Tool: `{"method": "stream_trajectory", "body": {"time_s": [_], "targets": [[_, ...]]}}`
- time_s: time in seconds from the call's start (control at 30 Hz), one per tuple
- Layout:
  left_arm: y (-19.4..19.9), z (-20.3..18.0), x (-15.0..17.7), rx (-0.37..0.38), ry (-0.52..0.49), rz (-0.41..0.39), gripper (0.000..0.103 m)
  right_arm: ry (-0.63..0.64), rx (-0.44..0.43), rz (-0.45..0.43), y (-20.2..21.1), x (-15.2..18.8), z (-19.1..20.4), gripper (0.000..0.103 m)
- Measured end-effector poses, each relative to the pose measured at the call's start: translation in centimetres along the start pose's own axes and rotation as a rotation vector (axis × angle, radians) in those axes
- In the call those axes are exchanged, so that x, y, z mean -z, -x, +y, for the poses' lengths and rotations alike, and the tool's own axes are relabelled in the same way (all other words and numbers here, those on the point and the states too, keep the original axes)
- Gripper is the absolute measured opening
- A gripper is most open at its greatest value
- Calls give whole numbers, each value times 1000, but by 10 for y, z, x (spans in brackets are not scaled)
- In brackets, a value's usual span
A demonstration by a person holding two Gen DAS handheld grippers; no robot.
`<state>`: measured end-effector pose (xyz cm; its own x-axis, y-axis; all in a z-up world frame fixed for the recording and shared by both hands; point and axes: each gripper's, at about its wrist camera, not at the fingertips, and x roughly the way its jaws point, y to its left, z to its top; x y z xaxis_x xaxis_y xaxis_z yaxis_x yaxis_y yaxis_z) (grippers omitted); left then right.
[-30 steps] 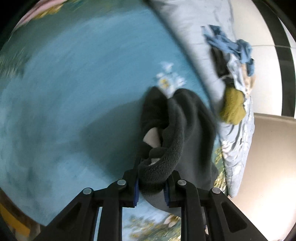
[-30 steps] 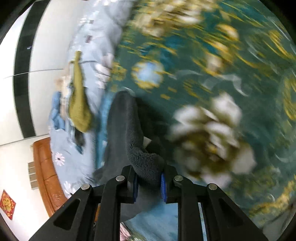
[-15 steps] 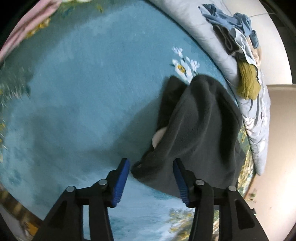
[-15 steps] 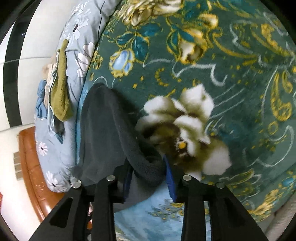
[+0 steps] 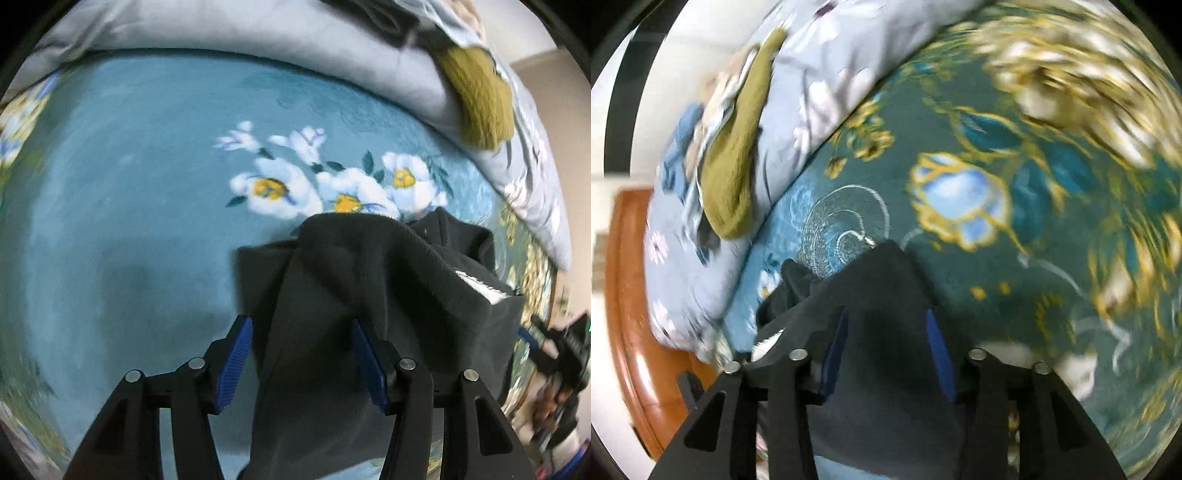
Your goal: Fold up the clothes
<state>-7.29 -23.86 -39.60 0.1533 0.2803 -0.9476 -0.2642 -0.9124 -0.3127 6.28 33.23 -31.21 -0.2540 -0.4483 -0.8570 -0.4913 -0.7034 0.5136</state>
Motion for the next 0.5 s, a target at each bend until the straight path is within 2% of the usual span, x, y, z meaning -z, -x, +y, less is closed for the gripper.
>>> {"method": "stream_trajectory", "body": {"time_s": [0.13, 0.27, 0.33, 0.43, 0.47, 0.5], "targets": [[-9, 12, -9, 49, 50, 18, 60, 110, 68, 63, -24, -13, 8, 49], [-11, 23, -11, 119, 106, 12, 58, 158, 56, 105, -37, -18, 10, 49], [-10, 25, -11, 138, 116, 6, 51, 164, 51, 119, -40, -19, 12, 47], [-6, 21, -9, 153, 108, -8, 35, 166, 35, 130, -38, -18, 14, 29], [-4, 20, -8, 149, 103, -15, 25, 172, 35, 129, -36, -18, 15, 19], [0, 20, -7, 153, 106, -29, 18, 179, 36, 128, -34, -17, 17, 15]]}}
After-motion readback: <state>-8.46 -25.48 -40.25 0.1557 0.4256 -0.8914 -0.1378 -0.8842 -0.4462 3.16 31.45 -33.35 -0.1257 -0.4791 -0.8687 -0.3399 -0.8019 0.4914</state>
